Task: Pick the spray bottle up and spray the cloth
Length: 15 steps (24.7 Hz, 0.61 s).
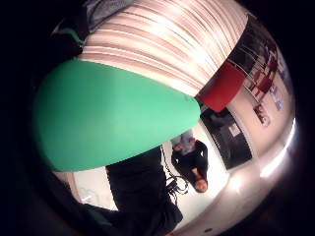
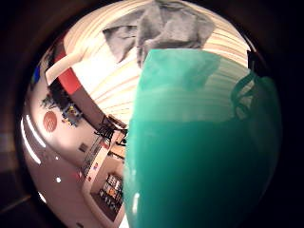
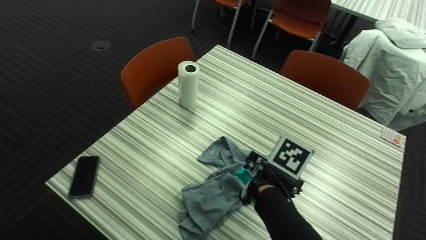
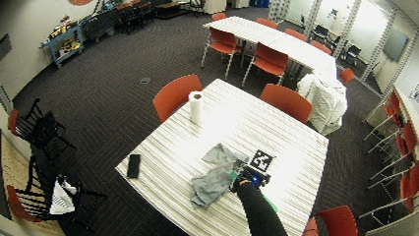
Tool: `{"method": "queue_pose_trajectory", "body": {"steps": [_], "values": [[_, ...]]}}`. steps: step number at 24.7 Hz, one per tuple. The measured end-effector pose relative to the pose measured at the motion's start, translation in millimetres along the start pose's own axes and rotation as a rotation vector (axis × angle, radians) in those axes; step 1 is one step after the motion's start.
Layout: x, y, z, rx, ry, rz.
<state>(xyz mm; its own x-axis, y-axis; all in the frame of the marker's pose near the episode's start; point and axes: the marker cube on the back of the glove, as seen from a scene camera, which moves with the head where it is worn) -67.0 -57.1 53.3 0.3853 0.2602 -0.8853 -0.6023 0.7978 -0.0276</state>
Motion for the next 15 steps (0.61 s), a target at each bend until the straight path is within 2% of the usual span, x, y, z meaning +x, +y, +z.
{"method": "queue_pose_trajectory", "body": {"steps": [3,6,15], "values": [[2,15,-10,0.007,-0.056,-0.101],[4,25,-19,0.093,-0.146,-0.216],[26,38,-33,0.267,-0.656,-0.572]]}}
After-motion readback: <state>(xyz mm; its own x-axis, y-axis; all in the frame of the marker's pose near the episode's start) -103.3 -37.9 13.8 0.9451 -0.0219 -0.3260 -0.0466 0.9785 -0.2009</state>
